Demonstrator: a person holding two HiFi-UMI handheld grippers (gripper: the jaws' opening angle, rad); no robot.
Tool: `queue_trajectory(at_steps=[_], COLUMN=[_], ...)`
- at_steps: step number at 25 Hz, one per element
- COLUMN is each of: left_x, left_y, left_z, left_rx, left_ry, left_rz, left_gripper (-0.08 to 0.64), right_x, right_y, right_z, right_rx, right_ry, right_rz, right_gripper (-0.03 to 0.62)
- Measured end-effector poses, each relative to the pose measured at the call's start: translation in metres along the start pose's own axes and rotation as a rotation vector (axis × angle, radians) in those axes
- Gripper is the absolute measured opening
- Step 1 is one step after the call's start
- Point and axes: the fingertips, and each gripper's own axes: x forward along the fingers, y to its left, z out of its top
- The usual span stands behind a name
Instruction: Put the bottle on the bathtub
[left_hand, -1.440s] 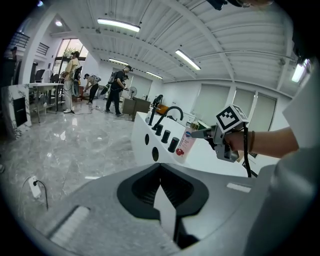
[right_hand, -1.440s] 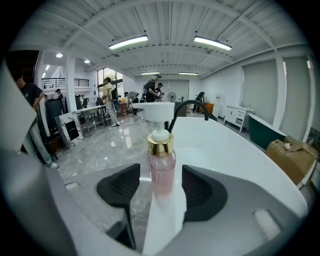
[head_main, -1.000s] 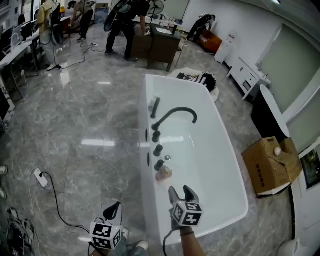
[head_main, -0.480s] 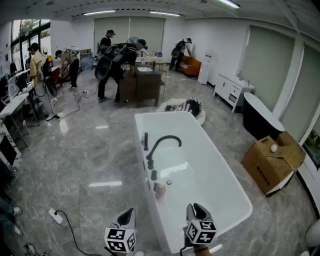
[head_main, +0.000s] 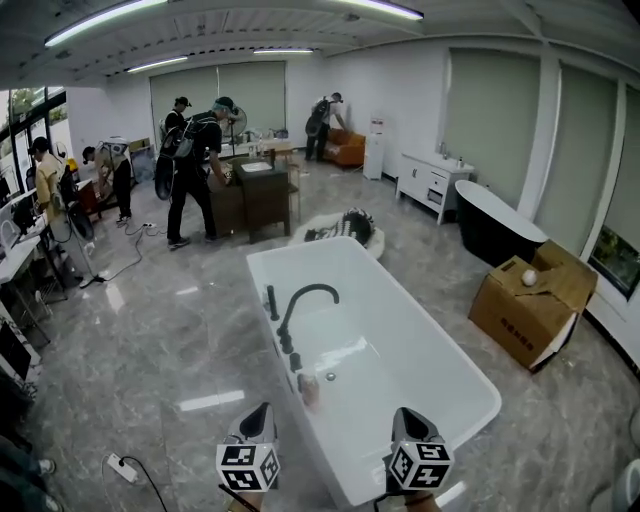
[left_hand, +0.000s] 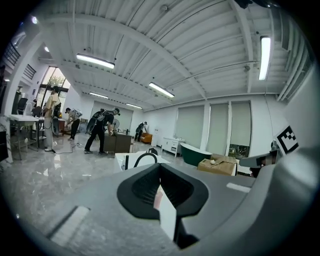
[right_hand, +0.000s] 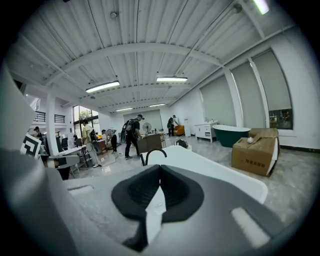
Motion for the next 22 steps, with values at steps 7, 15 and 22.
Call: queue_trajectory(at_steps=[7, 15, 22], left_x=[0.009, 0.016, 0.014], left_y=[-0.003, 0.003, 0.013], left_z=[0.006, 0.005, 0.002], left_rx=[0.017, 0.010, 0.006], left_ry=[-0.007, -0.003, 0.015], left_rz=[-0.019, -0.030, -0.038], left_gripper=[0.009, 0.009, 0.009], right_x=[-0.004, -0.002, -0.002], right_y=[-0.016, -0.014, -0.007], right_z=[0.001, 0.001, -0.001], right_rx=[0.024, 0.000, 0.012], right_ry=[-0.007, 0.014, 0.020], right_rz=[-0.055, -0.087, -0.108], right_gripper=[0.003, 0.003, 0.003])
